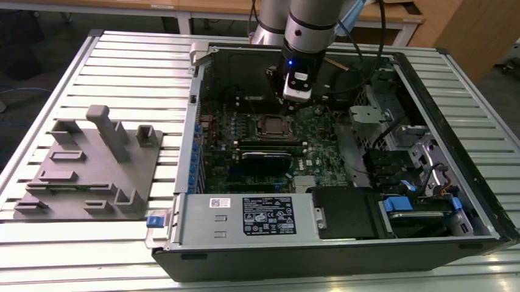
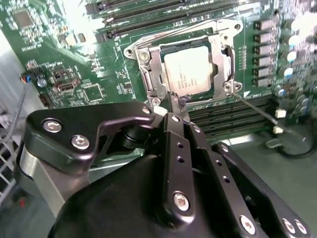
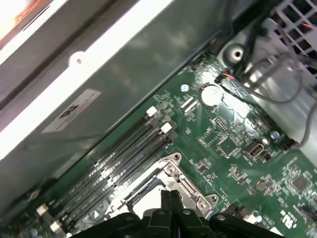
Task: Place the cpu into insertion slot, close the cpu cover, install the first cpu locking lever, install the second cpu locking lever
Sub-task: 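Close the cpu cover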
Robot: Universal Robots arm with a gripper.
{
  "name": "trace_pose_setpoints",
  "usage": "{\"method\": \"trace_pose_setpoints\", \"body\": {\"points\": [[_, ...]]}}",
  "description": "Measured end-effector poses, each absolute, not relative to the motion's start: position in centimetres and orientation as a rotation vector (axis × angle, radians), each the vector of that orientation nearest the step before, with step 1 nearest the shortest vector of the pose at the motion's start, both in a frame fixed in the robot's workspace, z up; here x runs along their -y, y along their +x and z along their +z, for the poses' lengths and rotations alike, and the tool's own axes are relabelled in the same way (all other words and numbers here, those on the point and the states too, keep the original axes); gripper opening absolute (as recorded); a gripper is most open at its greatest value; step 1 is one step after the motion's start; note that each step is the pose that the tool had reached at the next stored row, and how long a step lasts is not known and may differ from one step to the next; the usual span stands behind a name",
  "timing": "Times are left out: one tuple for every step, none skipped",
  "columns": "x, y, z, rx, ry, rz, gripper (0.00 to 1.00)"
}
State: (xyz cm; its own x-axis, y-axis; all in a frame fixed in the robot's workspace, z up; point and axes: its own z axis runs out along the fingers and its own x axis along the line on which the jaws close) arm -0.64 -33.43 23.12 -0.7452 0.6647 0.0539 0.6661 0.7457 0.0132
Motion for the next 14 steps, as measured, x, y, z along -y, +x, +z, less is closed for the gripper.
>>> {"method": "trace_pose_setpoints", "body": {"points": [[33.43, -0.64, 23.11, 2.902, -1.077, -0.048, 0.11], [33.43, -0.64, 23.10, 2.912, -1.049, -0.047, 0.11], [33.43, -0.64, 23.09, 2.921, -1.023, -0.047, 0.11], [33.43, -0.64, 23.08, 2.930, -0.997, -0.046, 0.11], [33.43, -0.64, 23.06, 2.938, -0.970, -0.045, 0.11], [33.43, -0.64, 23.05, 2.946, -0.944, -0.045, 0.11], [33.43, -0.64, 23.04, 2.955, -0.917, -0.044, 0.11], [33.43, -0.64, 23.02, 2.963, -0.890, -0.044, 0.11], [33.43, -0.64, 23.01, 2.971, -0.861, -0.043, 0.11], [33.43, -0.64, 23.00, 2.978, -0.834, -0.042, 0.11], [33.43, -0.64, 22.98, 2.985, -0.807, -0.042, 0.11], [33.43, -0.64, 22.97, 2.992, -0.781, -0.041, 0.11], [33.43, -0.64, 22.96, 2.999, -0.754, -0.040, 0.11], [33.43, -0.64, 22.95, 3.005, -0.726, -0.039, 0.11]]}}
